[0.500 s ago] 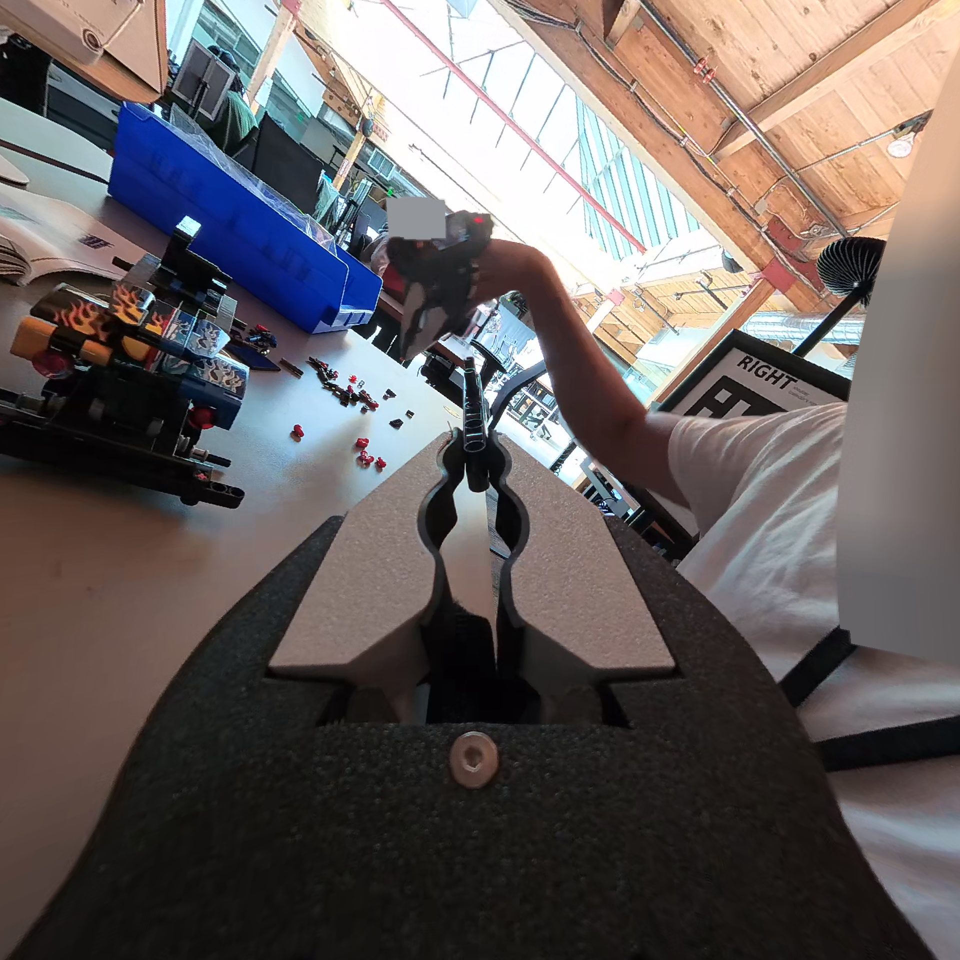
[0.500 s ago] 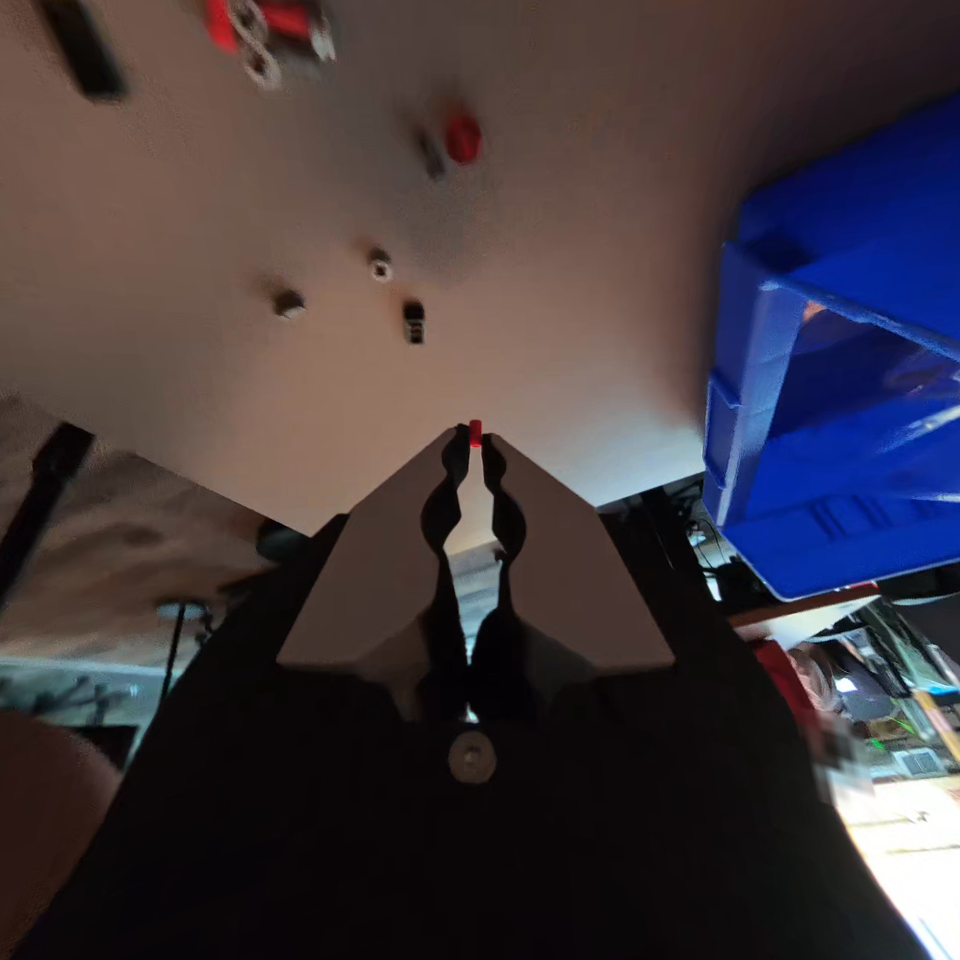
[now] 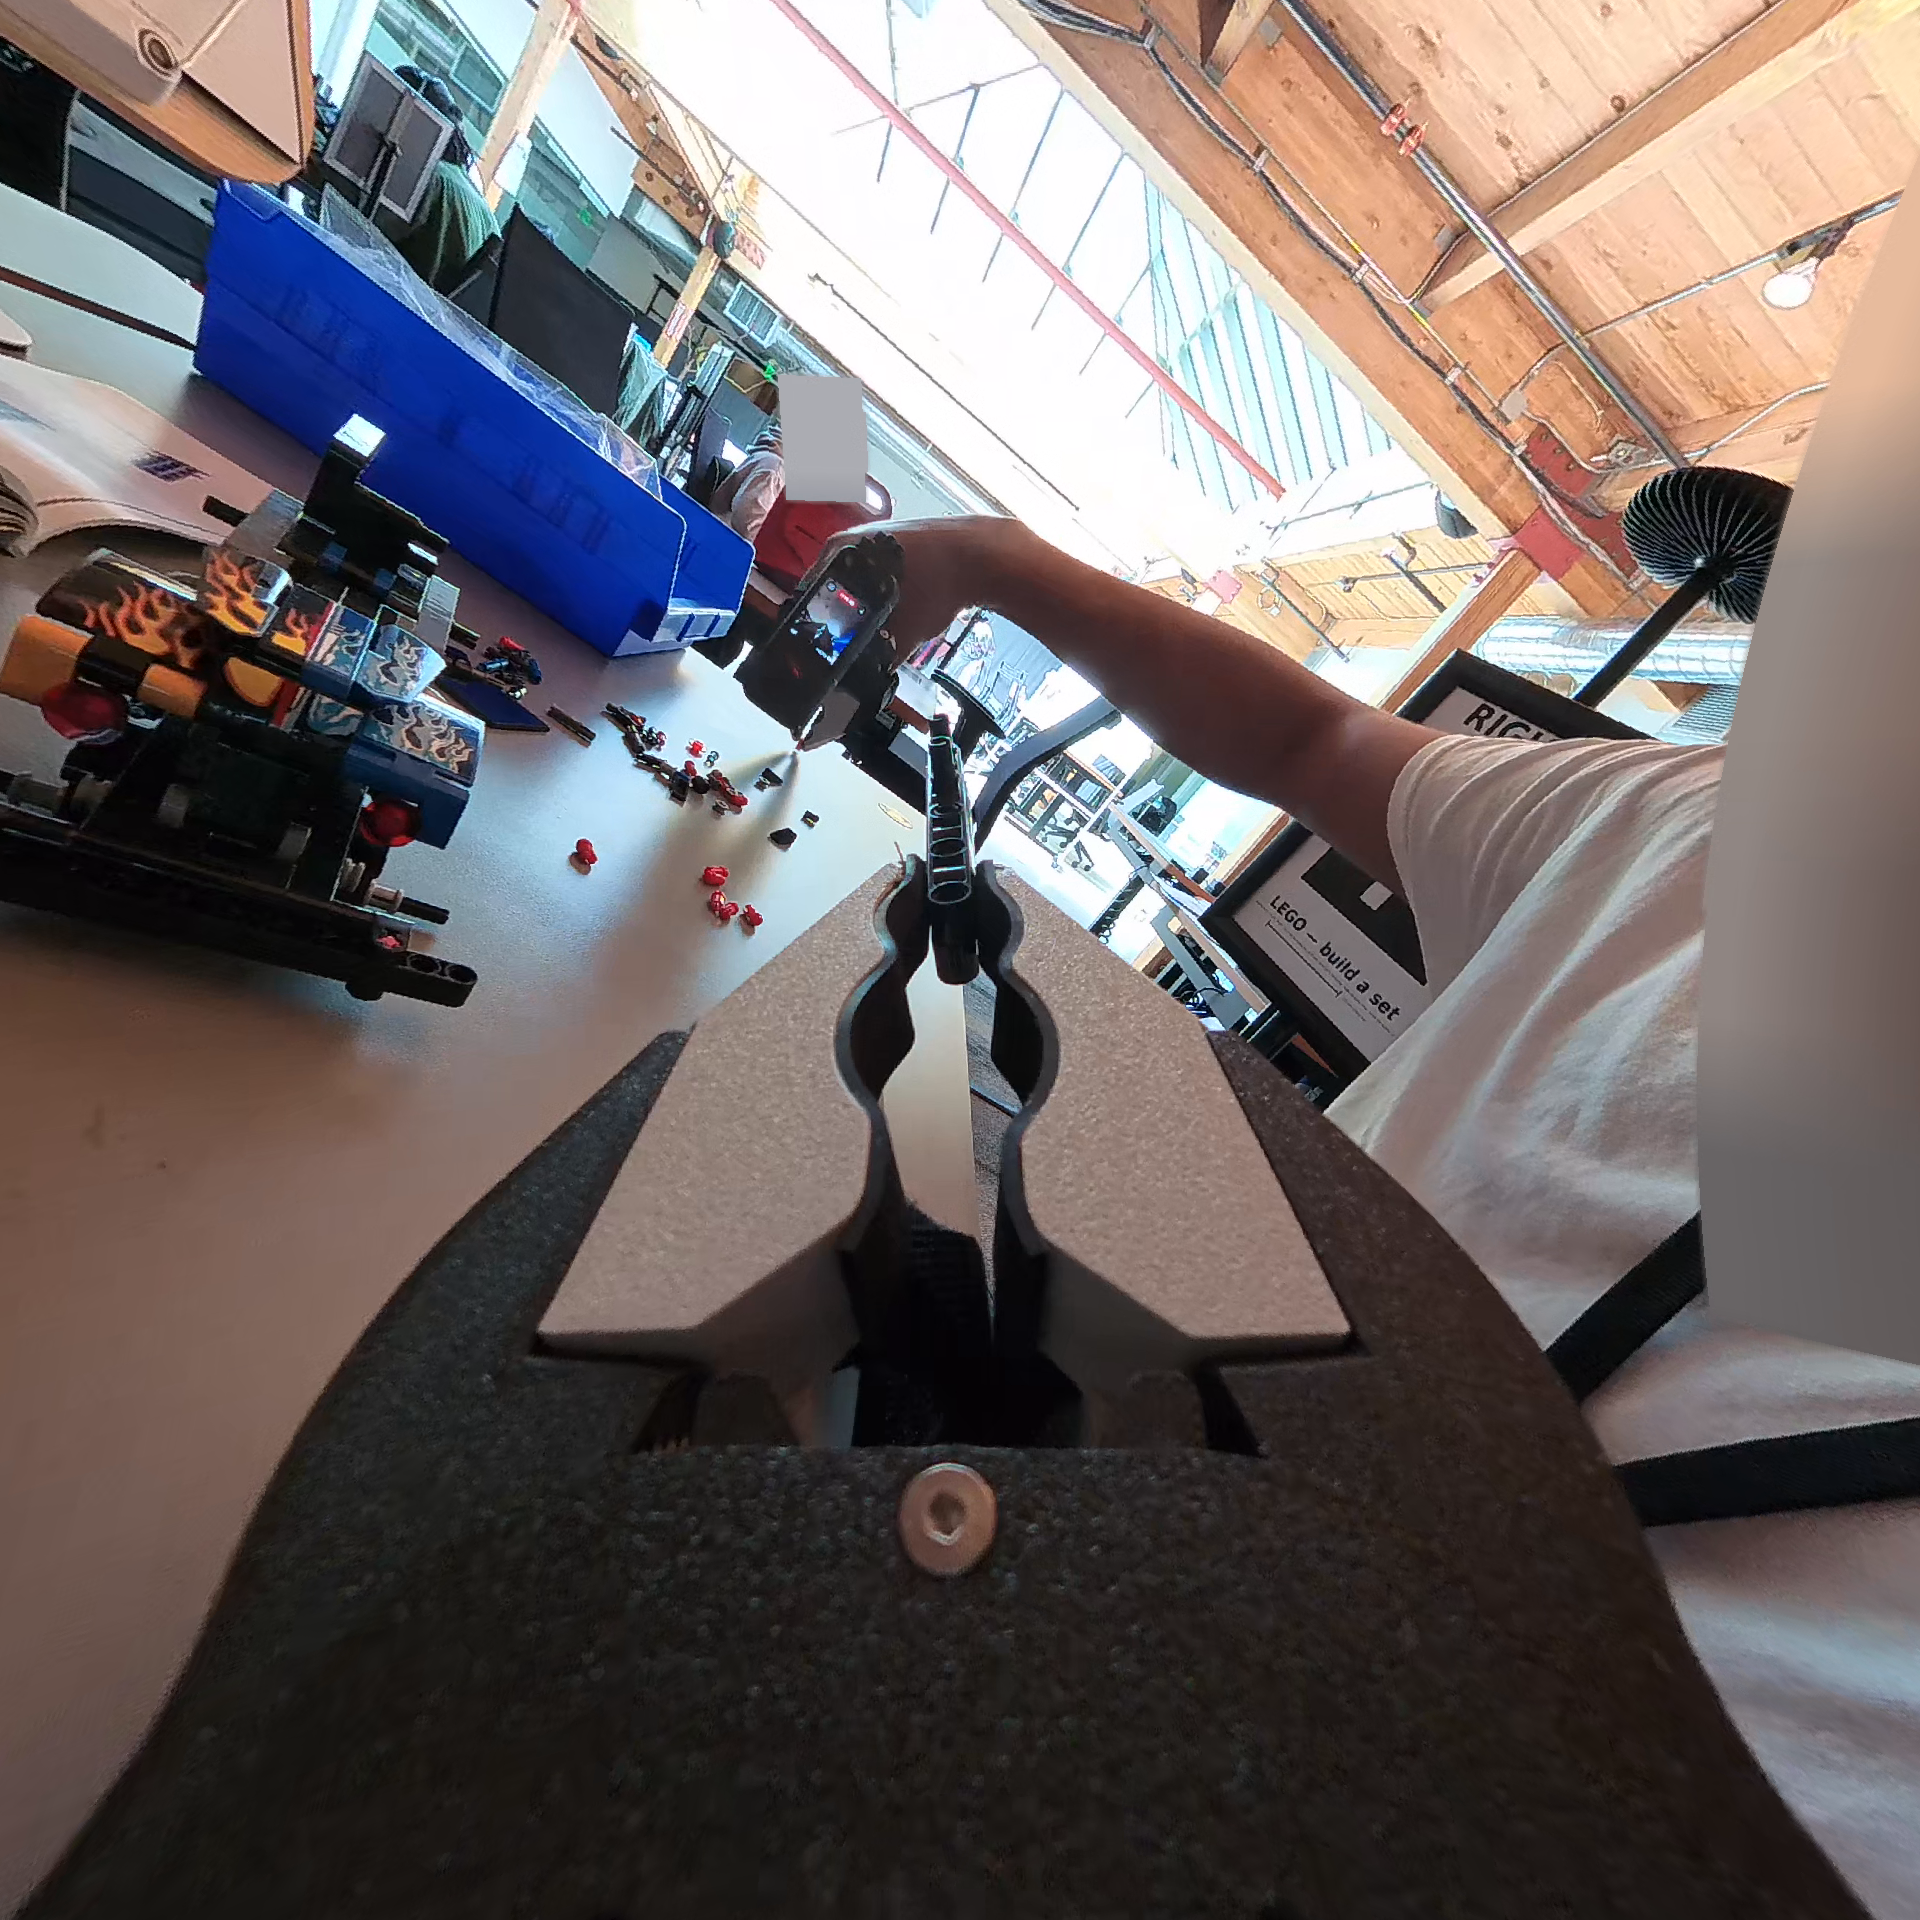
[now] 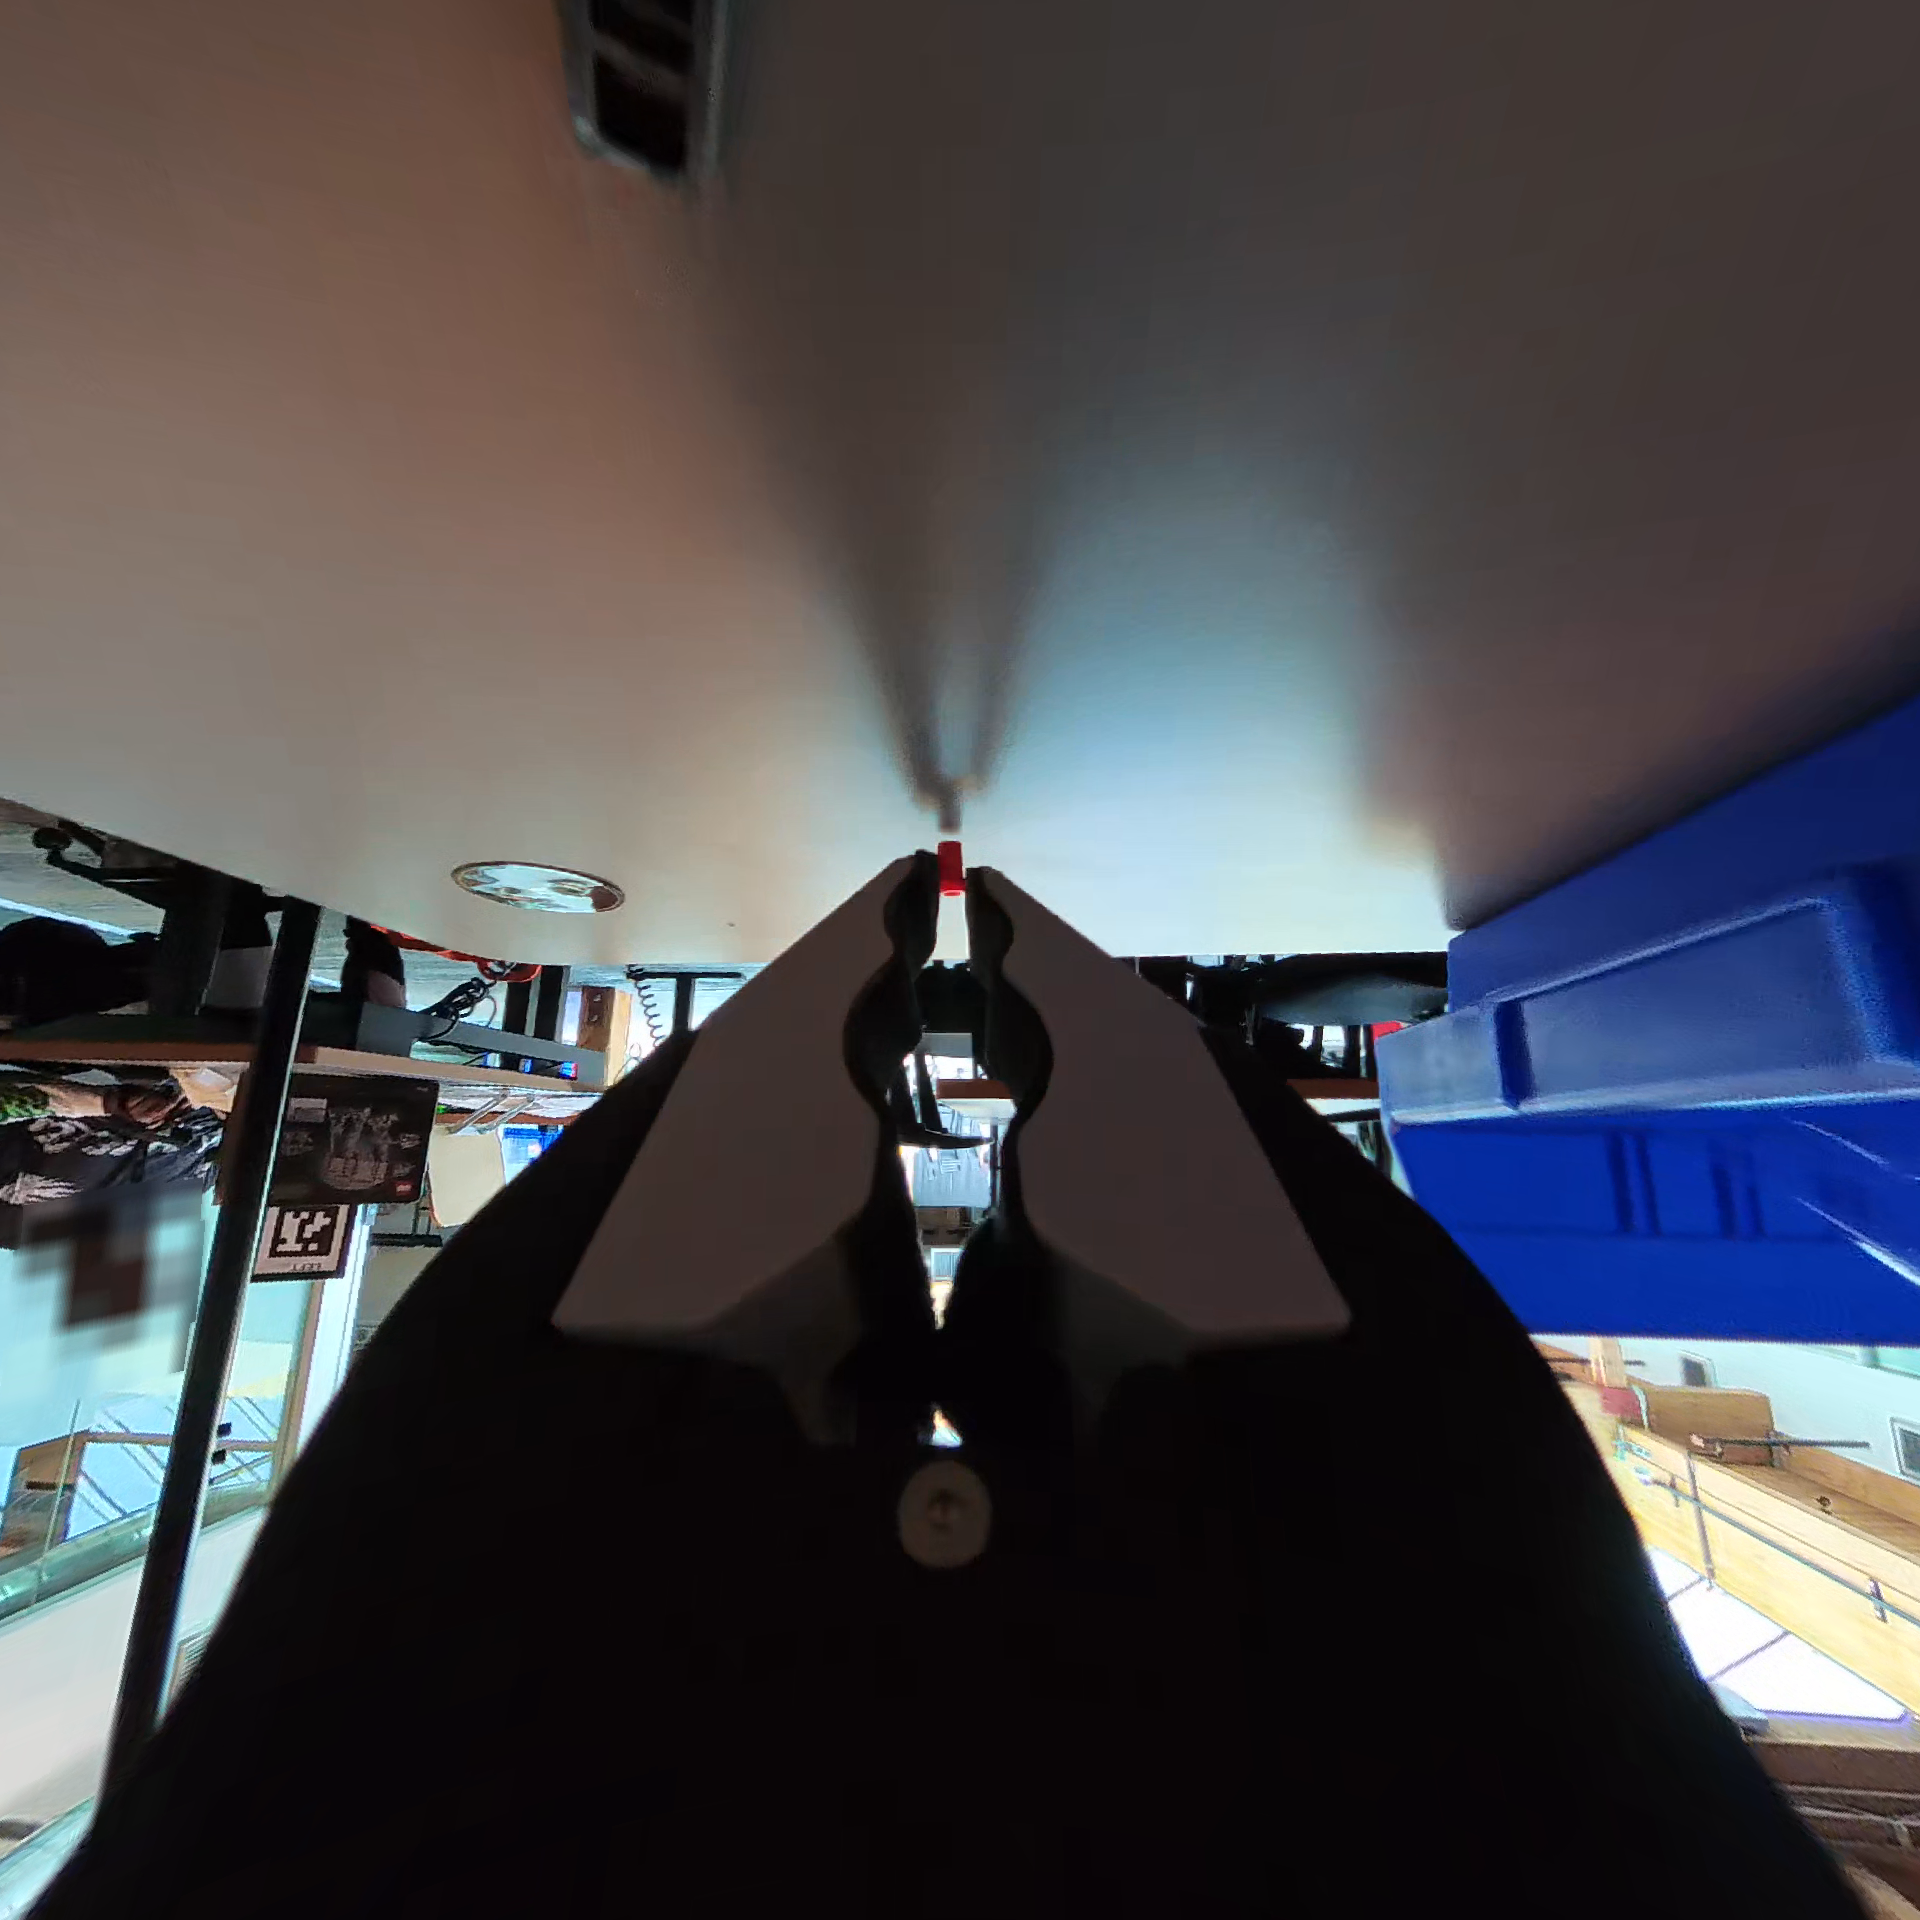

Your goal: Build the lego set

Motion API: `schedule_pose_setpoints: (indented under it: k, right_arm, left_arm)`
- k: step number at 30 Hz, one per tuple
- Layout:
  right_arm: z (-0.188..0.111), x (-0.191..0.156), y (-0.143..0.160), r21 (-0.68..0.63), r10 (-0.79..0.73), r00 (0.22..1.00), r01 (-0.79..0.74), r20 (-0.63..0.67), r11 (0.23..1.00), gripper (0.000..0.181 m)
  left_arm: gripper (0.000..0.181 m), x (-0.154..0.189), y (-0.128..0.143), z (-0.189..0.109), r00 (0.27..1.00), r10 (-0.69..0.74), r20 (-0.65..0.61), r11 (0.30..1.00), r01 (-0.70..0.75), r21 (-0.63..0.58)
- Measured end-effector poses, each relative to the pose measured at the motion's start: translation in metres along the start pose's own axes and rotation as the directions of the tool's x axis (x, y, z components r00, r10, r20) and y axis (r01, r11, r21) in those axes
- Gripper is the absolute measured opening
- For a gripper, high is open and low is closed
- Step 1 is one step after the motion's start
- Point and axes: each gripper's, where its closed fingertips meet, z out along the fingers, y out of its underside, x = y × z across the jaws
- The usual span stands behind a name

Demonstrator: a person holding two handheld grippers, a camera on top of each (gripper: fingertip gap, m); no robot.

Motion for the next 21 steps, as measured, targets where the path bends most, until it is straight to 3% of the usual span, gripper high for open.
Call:
schedule_pose_setpoints:
  k: [13,21]
  right_arm:
    - [0.0034,0.0015,0.0000,0.031,0.048,0.999,-0.048,-0.012,0.998,0.005]
    - [-0.0010,0.0018,0.0066,0.101,0.120,0.993,-0.117,-0.020,0.988,0.019]
  left_arm:
    - [0.006,-0.0011,-0.0012,-0.0011,1.000,-0.003,0.003,1.000,0.003,0.001]
    - [0.006,0.0011,0.0023,0.0064,1.000,-0.001,0.000,1.000,0.001,0.004]
